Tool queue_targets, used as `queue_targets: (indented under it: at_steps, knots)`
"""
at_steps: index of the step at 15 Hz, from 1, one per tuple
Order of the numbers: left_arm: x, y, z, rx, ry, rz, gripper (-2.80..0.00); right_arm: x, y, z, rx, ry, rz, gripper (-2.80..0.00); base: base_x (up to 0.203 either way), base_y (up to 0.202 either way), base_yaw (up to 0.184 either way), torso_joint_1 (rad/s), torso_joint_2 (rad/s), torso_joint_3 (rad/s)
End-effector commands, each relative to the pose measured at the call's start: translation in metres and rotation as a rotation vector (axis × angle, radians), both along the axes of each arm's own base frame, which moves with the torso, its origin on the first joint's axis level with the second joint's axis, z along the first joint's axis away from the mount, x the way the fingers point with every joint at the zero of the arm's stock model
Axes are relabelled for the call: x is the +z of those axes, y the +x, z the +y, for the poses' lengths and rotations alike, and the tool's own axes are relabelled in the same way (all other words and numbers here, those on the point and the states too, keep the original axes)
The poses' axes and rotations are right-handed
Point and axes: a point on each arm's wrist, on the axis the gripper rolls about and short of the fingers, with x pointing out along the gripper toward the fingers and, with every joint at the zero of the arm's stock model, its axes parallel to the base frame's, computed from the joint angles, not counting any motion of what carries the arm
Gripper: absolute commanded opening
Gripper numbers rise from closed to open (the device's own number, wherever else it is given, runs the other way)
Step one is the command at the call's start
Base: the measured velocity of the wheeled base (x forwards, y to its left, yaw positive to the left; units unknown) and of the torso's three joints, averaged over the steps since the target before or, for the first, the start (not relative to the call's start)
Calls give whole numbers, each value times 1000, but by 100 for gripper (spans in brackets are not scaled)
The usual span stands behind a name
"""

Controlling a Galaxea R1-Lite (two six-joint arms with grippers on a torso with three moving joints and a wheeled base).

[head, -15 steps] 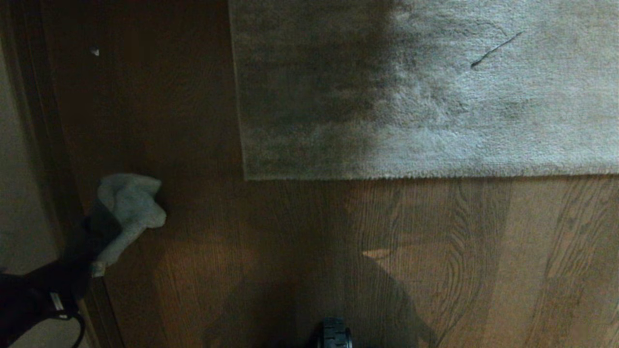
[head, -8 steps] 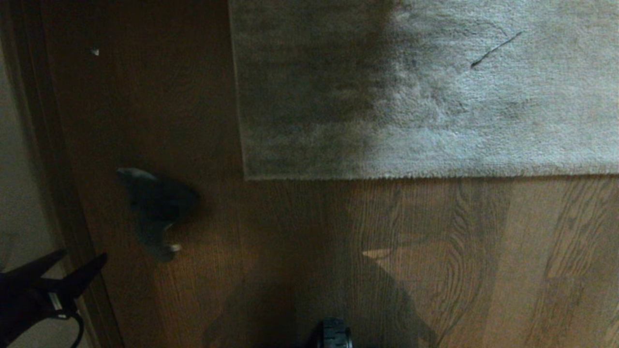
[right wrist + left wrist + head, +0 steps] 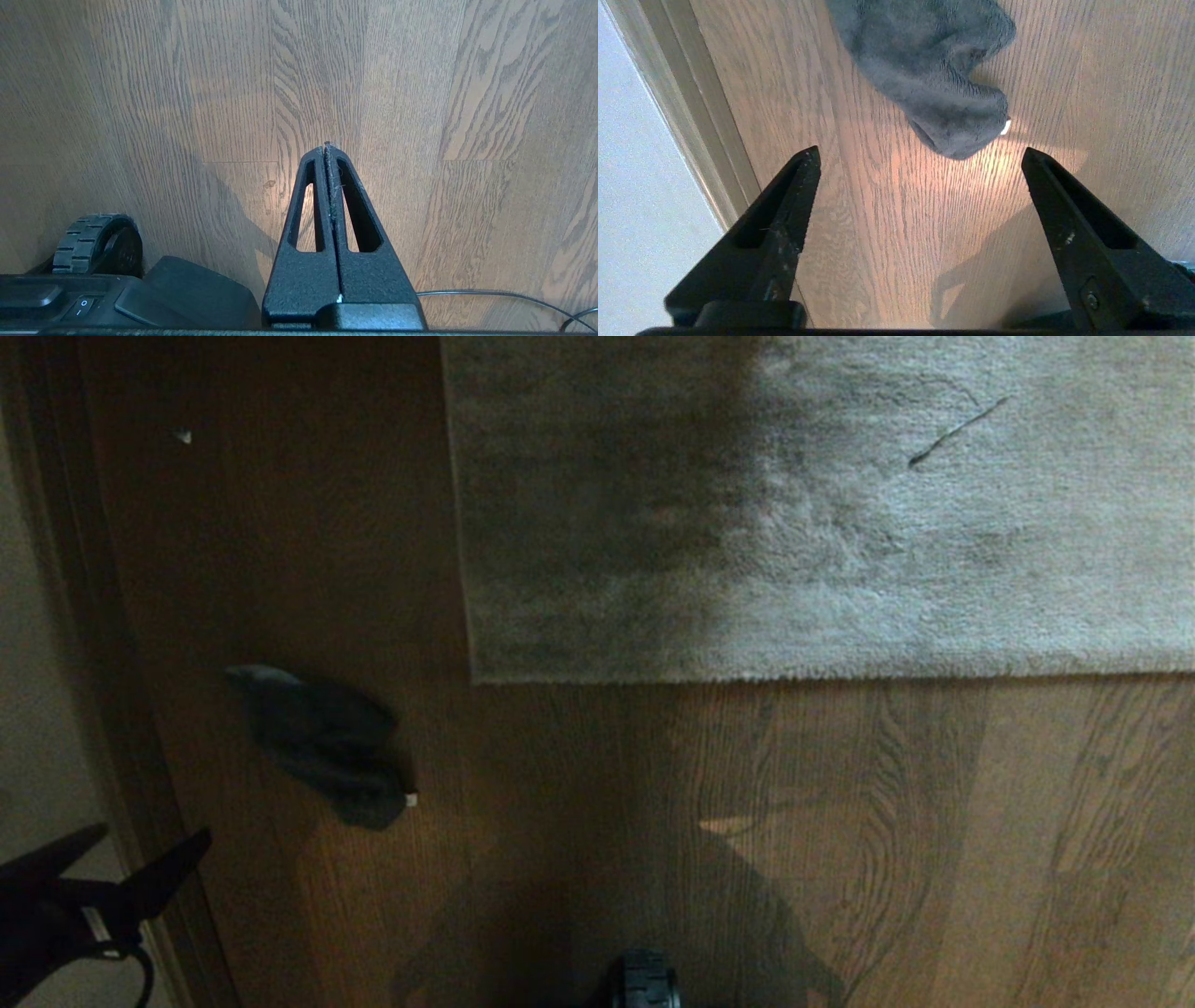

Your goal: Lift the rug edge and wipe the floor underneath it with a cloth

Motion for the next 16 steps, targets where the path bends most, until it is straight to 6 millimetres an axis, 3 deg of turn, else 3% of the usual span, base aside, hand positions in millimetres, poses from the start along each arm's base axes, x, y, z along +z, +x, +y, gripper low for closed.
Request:
queue_targets:
  at_steps: [1,6,7,16]
  knots:
    - [2,-1,0,1,9,-16,0,0,0,0,-1,0,1,-280,0,0,0,0,0,0]
    - [2,-2,0,8,8,-16,-5,0,0,0,-1,0,1,-280,0,0,0,0,0,0]
    - [2,-2,0,8,8,-16,-280,0,0,0,0,0,1,-280,0,0,0,0,0,0]
    - [10,-8,-1,54,-6,-70,-280,0,0,0,0,0,1,-280,0,0,0,0,0,0]
